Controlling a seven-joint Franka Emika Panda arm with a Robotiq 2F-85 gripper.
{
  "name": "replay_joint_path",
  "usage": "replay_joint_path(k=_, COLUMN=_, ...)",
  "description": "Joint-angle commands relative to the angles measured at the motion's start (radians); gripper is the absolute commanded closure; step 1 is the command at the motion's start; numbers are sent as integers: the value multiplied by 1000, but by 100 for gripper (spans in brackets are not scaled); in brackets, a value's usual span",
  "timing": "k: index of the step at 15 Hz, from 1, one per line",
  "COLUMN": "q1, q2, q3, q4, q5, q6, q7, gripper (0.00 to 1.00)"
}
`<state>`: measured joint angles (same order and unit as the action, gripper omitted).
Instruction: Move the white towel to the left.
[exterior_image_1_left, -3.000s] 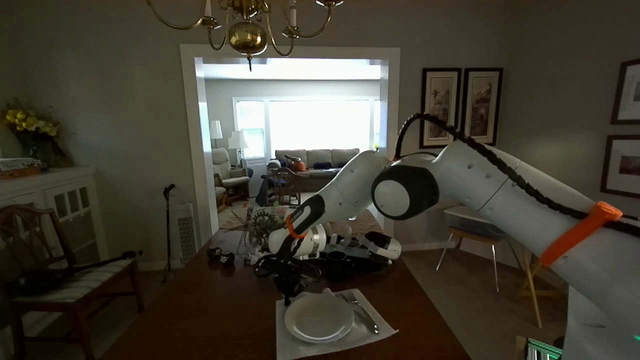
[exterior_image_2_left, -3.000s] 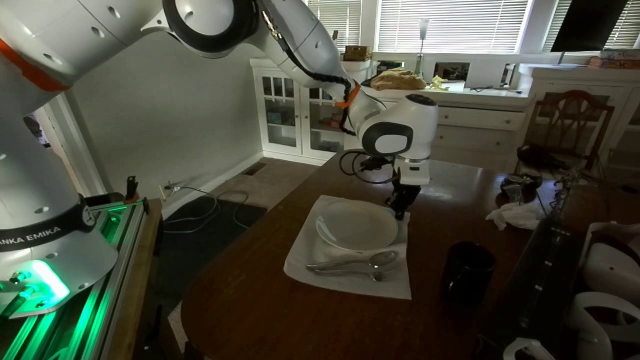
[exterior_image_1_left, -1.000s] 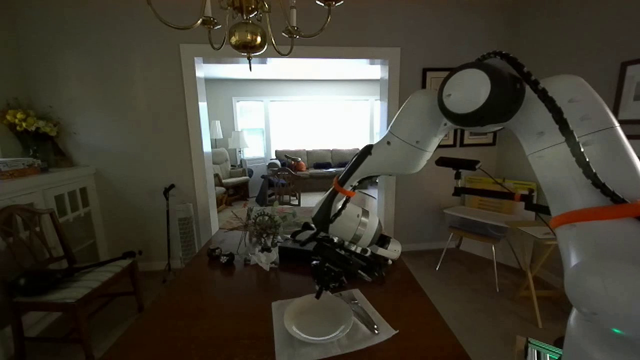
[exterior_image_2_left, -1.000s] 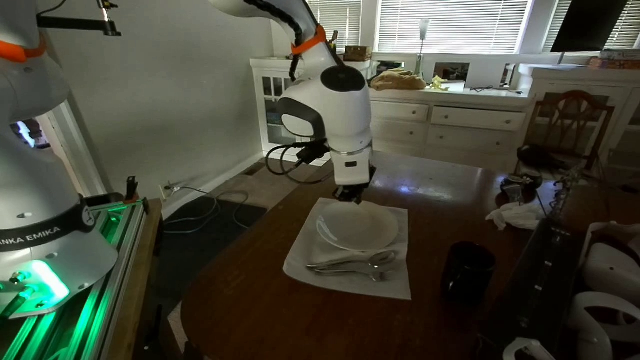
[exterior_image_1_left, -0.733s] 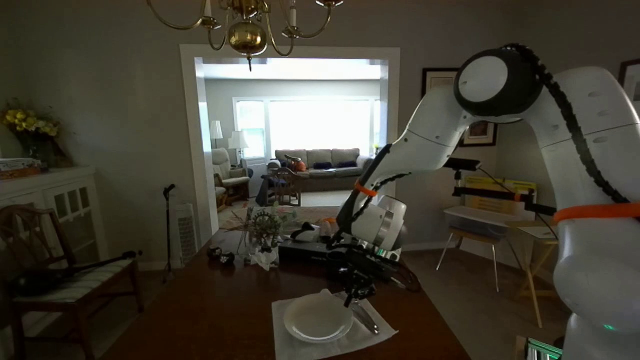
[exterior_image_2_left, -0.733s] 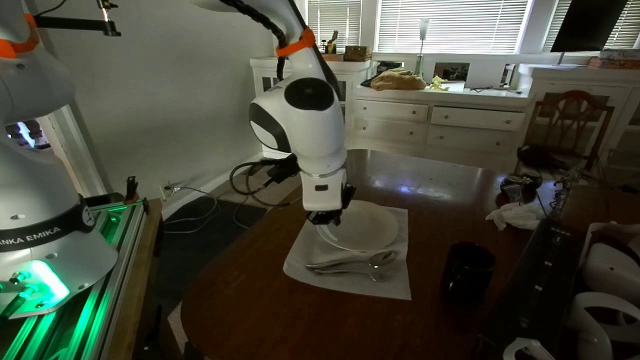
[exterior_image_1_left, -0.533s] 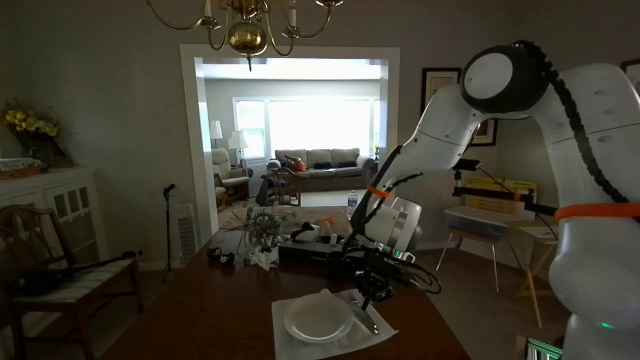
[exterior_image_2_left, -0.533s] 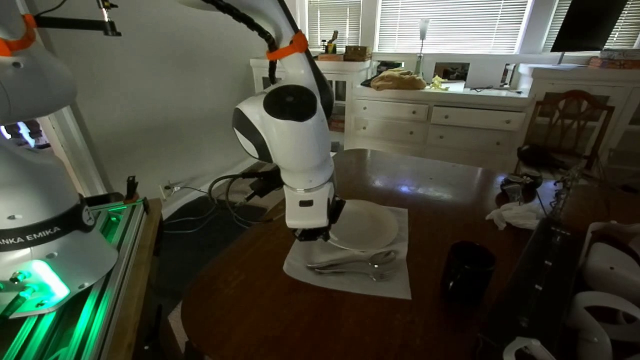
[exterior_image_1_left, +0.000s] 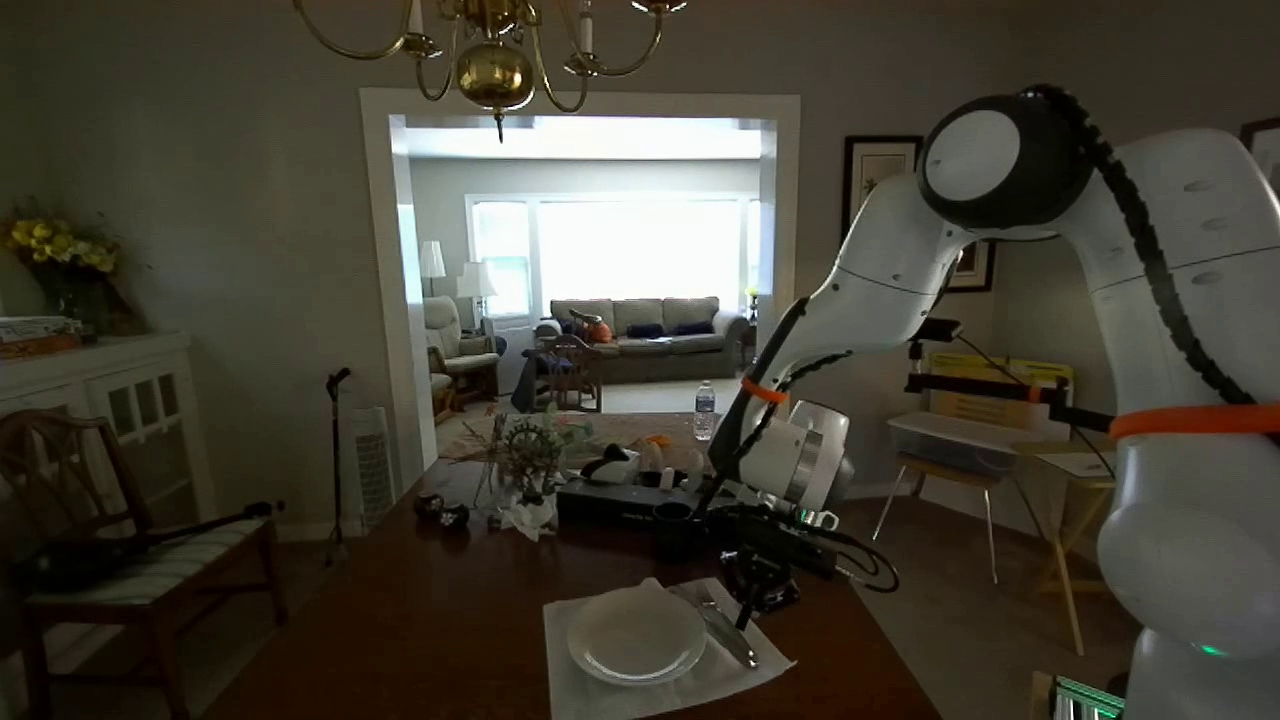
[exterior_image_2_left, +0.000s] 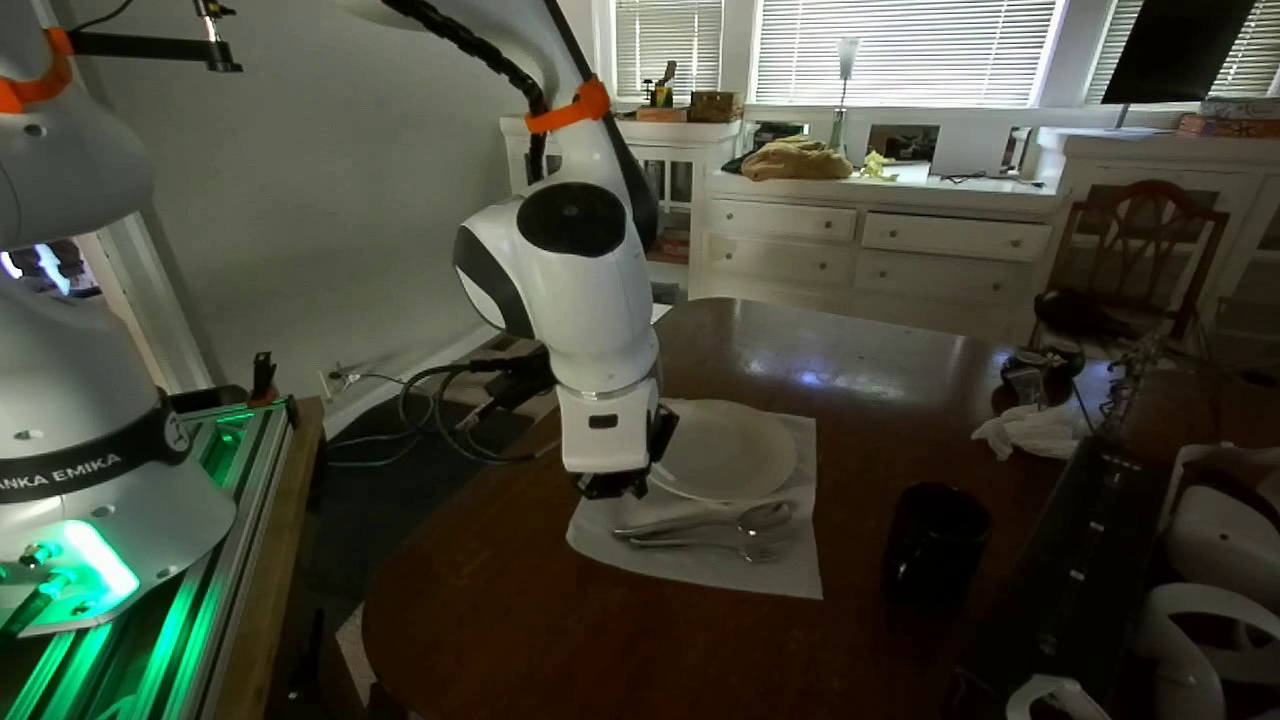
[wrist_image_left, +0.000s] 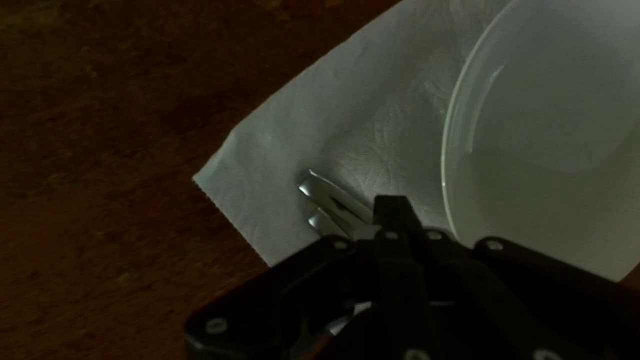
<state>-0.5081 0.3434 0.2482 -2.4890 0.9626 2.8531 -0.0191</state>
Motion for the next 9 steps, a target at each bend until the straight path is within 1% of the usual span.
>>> replay_joint_path(k=1, q1=36, q2=27, q3=-27, q4=-27, q5=-85, q6=4, q7=34, gripper=100)
replay_joint_path(k=6, q1=68, q2=47, q3=-59, q4=-60, q5=-149, q6=18, q7=60, gripper=100)
replay_joint_path(k=9, q1=73, q2=59, q3=-72, q4=-65, q5=-150, q6=43, q7=52, gripper=100)
